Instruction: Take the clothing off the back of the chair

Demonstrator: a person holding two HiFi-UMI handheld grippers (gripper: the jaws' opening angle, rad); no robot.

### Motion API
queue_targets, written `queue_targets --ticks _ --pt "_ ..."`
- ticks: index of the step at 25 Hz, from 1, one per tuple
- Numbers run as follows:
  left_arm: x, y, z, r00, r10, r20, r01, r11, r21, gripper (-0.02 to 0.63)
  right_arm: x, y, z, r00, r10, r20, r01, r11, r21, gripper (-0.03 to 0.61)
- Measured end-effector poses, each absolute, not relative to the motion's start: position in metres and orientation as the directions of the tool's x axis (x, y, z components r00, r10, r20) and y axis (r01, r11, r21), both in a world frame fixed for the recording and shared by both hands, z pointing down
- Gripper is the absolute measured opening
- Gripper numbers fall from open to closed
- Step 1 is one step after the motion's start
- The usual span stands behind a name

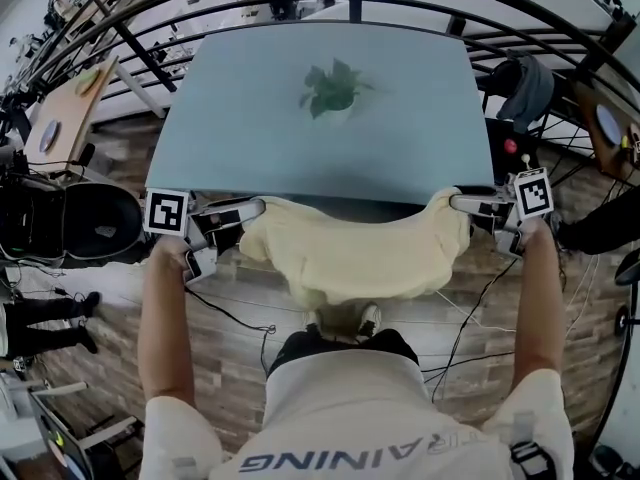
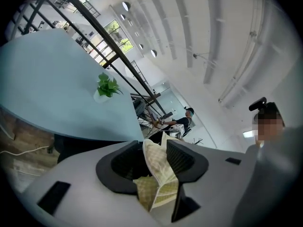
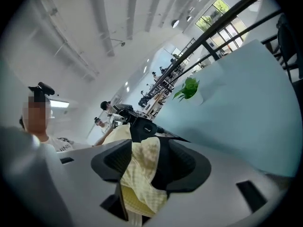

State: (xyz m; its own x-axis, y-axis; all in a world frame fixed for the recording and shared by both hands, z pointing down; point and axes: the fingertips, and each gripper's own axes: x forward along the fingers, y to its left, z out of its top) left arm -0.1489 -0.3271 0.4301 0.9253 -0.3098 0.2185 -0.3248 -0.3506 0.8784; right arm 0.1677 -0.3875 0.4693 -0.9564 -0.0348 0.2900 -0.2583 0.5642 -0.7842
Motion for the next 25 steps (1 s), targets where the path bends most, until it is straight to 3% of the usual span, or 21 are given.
queue_targets --ticks 2,3,4,8,12,17,25 --pt "-0.149 -0.327 0.429 0.917 -0.329 0.226 -0.343 -0.359 0.868 0.156 0.165 -0.386 0.466 -0.956 -0.037 0.291 -0.256 0.585 -0.769 0.182" --pt "-0.15 -0.326 0.429 0.904 -0.346 0.252 -0.378 -0.368 0.849 0.07 0.165 -0.385 0.465 -0.95 -0.05 0.31 -0.274 0.611 -0.743 0.068" --pt "-0.151 -0.326 0.431 0.885 -0.366 0.288 -0.426 -0.385 0.819 0.057 0.166 -0.385 0.465 -0.94 -0.069 0.334 -0.298 0.639 -0.709 0.041" --pt "-0.157 -0.327 0.432 0.772 -0.466 0.431 -0.63 -0.479 0.611 0.046 0.169 -0.386 0.455 -0.88 -0.229 0.416 -0.441 0.718 -0.538 0.035" --pt "-0.162 -0.325 0.416 0.629 -0.618 0.472 -0.777 -0.471 0.418 0.046 0.174 -0.385 0.429 -0.773 -0.457 0.441 -0.611 0.724 -0.32 0.034" --pt "-0.17 -0.315 0.388 0.45 -0.796 0.405 -0.892 -0.388 0.23 0.044 0.18 -0.378 0.396 -0.67 -0.662 0.335 -0.735 0.655 -0.177 0.034" --pt "-0.169 -0.278 0.346 0.255 -0.951 0.177 -0.964 -0.235 0.126 0.043 0.19 -0.349 0.354 -0.614 -0.781 0.108 -0.786 0.593 -0.176 0.034"
